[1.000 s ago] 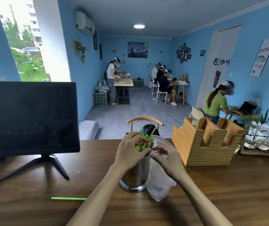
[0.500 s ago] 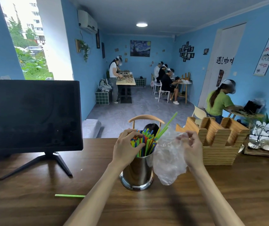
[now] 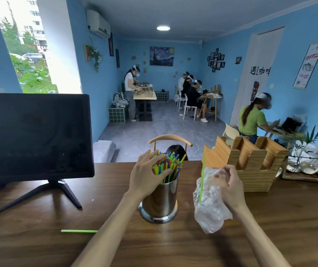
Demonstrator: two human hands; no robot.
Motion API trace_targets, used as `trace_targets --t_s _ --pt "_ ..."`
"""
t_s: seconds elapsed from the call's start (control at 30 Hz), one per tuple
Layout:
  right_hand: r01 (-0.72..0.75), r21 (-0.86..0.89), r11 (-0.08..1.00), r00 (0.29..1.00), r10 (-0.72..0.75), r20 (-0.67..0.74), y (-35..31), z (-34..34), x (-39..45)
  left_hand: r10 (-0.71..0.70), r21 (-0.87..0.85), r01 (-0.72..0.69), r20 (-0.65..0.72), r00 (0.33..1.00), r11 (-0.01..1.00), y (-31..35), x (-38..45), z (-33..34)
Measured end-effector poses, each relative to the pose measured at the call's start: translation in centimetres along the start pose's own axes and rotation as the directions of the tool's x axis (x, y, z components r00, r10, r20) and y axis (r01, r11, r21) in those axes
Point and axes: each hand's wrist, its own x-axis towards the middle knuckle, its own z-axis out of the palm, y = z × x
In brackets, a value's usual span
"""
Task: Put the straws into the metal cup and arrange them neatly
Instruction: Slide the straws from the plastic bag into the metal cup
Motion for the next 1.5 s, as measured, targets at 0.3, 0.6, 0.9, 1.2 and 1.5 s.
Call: trace_targets --t_s 0.3,0.6,0.9,1.2,1.5 --pt "0.111 0.035 0.993 0.992 -0.113 0.061 -0.6 1.7 -2.8 0.146 0.063 -0.139 -0.131 0.981 0.988 1.7 0.2 -0.2" --pt "0.389 0.086 0.917 0.909 -0.397 0.128 -3.8 1.6 -4.8 0.21 0.208 -0.238 0.149 0.966 0.949 7.3 2.4 0.5" --pt "0.395 0.033 0.918 0.912 -0.397 0.104 -2.5 1.2 -4.5 0.189 0.028 -0.194 0.111 0.976 0.981 6.5 2.1 1.1" --pt "0.305 -0.166 0.938 0.943 -0.273 0.192 -0.7 -1.4 -4.0 0.052 -0.253 -0.061 -0.043 0.998 0.965 7.0 3.3 -0.2" --pt "0.227 -0.347 0.91 0.955 -0.138 0.262 1.9 -5.1 -3.4 -0.074 -0.519 0.054 -0.018 0.997 0.853 6.2 4.1 -0.3"
